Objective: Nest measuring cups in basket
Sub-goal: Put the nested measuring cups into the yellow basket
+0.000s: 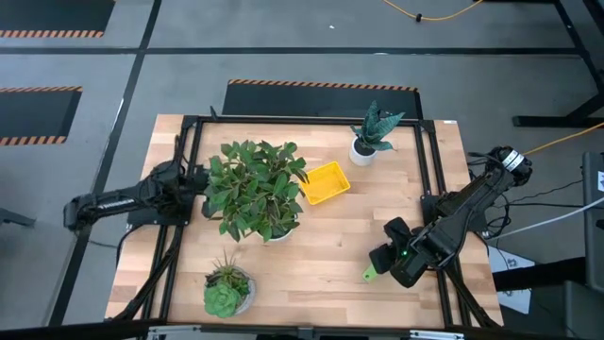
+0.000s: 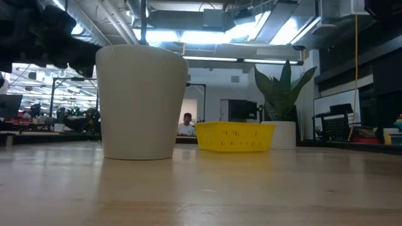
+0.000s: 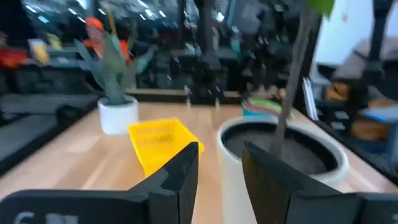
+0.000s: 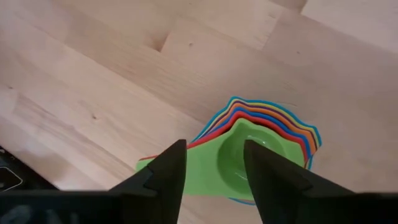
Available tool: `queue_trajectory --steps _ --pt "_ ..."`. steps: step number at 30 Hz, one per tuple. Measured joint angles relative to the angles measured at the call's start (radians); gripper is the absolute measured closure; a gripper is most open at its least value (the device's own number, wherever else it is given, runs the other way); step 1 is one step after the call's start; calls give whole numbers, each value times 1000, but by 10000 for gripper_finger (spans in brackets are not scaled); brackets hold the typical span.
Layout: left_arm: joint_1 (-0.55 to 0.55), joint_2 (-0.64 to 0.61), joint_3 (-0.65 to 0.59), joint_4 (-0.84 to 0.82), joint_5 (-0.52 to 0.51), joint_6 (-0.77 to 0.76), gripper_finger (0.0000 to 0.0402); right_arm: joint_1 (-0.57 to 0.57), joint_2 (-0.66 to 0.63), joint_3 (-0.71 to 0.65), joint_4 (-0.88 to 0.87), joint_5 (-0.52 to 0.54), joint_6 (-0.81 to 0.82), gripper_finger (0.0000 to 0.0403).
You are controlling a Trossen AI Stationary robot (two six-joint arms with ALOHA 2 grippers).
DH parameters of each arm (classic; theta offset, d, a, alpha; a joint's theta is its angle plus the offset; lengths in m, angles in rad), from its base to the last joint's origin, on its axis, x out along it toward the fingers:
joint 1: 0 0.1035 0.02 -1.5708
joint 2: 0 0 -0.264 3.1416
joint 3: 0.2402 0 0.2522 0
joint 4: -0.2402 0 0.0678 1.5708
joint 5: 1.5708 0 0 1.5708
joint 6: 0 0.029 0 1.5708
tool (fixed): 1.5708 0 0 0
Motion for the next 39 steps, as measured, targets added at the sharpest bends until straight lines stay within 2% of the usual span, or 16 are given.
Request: queue_trajectory --steps 6,11,18,29,39 --pt "-253 32 0 13 -335 -1 285 0 0 0 -11 0 0 238" --pt "-383 43 0 15 -503 98 285 0 0 0 -11 0 0 238" --pt "-406 13 0 13 -515 208 285 0 0 0 -11 0 -1 238" --pt "-406 -88 0 -55 -527 210 285 0 0 0 -3 0 -3 238" --pt "-406 -91 0 -87 -519 175 285 0 0 0 0 0 -3 238"
